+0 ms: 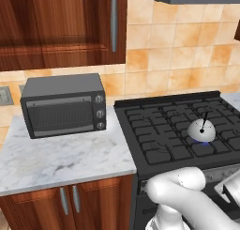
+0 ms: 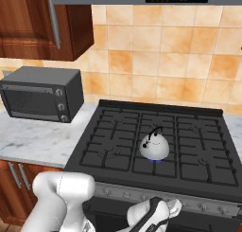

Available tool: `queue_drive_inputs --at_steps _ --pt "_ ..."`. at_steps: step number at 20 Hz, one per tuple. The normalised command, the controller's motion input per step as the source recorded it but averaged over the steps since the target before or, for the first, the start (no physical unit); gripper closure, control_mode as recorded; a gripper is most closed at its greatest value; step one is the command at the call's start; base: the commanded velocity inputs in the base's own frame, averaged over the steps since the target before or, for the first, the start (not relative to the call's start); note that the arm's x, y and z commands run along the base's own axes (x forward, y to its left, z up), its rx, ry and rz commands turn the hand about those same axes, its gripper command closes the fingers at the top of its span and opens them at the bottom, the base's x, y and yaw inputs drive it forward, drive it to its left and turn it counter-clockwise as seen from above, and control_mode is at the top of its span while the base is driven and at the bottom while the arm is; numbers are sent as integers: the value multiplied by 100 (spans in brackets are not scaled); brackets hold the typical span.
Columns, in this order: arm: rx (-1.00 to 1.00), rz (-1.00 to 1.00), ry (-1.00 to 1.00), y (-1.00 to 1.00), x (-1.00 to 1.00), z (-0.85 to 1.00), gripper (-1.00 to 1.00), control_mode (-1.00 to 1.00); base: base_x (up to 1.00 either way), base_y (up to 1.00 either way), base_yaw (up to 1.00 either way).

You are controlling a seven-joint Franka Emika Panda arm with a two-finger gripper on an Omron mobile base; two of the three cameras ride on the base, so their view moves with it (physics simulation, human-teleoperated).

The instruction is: Lower the heat of the kettle.

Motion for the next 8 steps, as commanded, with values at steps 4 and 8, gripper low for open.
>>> queue_drive_inputs --at_steps 4,8 --pt "35 -18 0 0 0 0 100 -100 0 0 0" --pt "34 -17 0 0 0 0 100 -100 0 0 0"
